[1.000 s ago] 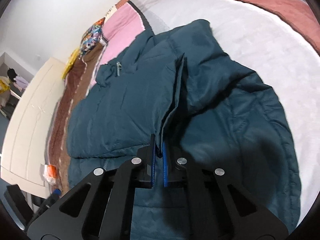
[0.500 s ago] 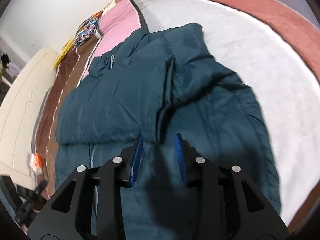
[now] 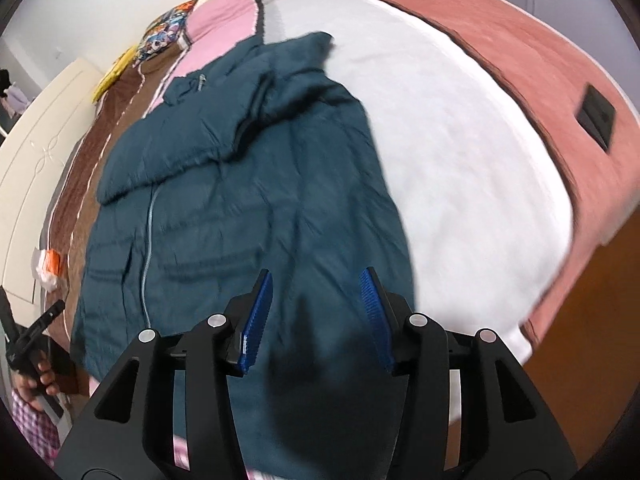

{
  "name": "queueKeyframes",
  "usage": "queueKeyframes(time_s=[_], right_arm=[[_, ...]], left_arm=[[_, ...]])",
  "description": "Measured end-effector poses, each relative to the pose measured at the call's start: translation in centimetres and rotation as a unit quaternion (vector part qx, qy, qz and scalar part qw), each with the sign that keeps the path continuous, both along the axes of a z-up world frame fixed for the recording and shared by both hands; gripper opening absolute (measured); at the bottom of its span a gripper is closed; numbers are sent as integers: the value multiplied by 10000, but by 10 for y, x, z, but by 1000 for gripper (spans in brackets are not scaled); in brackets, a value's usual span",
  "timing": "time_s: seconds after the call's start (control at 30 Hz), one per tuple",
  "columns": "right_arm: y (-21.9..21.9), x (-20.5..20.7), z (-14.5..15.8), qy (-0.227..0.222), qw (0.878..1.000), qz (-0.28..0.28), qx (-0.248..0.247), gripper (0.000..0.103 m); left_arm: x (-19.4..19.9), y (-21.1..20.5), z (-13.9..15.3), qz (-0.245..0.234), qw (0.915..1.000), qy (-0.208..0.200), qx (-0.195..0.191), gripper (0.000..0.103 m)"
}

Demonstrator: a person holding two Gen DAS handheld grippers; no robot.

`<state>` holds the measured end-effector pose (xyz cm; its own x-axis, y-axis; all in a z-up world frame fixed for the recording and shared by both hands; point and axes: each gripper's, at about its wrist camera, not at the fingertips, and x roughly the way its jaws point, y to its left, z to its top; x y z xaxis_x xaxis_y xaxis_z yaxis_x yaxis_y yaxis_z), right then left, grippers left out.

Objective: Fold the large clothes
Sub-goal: 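Grasp the jacket hem with both grippers side by side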

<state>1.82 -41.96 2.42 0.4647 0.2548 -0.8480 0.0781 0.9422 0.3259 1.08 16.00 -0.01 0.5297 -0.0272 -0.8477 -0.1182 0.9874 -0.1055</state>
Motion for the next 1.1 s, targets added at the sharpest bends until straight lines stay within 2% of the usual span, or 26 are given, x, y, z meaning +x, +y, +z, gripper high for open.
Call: queueKeyframes(time_s=[0.07, 0.17, 0.3, 0.47, 0.73, 0.83, 0.9, 0.97, 1.03, 1.1], right_arm=[[-7, -15, -1, 69, 10000, -4, 21, 48], [-18, -32, -7, 238, 9995, -88, 168, 57], [-29, -49, -22, 538, 9958, -243, 695, 57], [-27, -54, -33, 699, 9920, -311, 1007, 58], [-24, -62, -46, 928, 9898, -338, 1026, 58], [-23, -63, -49, 991, 9879, -277, 1158, 58], [-22, -63, -54, 1046, 9849, -196, 1363, 58], [-25, -63, -60, 1100, 9821, -236, 1508, 58], [-27, -63, -66, 1147, 9775, -290, 1746, 49], [-27, -63, -65, 1090, 9759, -240, 1875, 32]], left_arm=[[-8, 9, -4, -9, 9999, 115, -123, 66], [-18, 21, -14, -34, 9986, 309, -428, 71], [-27, 29, -26, -53, 9961, 431, -763, 72], [-29, 34, -42, 2, 9920, 540, -1143, 72], [-26, 33, -60, -144, 9901, 581, -1272, 71], [-25, 35, -64, -174, 9870, 586, -1483, 63], [-26, 35, -65, -245, 9842, 566, -1660, 48], [-25, 31, -64, -337, 9837, 540, -1684, 40], [-26, 27, -63, -438, 9843, 480, -1644, 31], [-25, 24, -60, -477, 9852, 426, -1591, 20]])
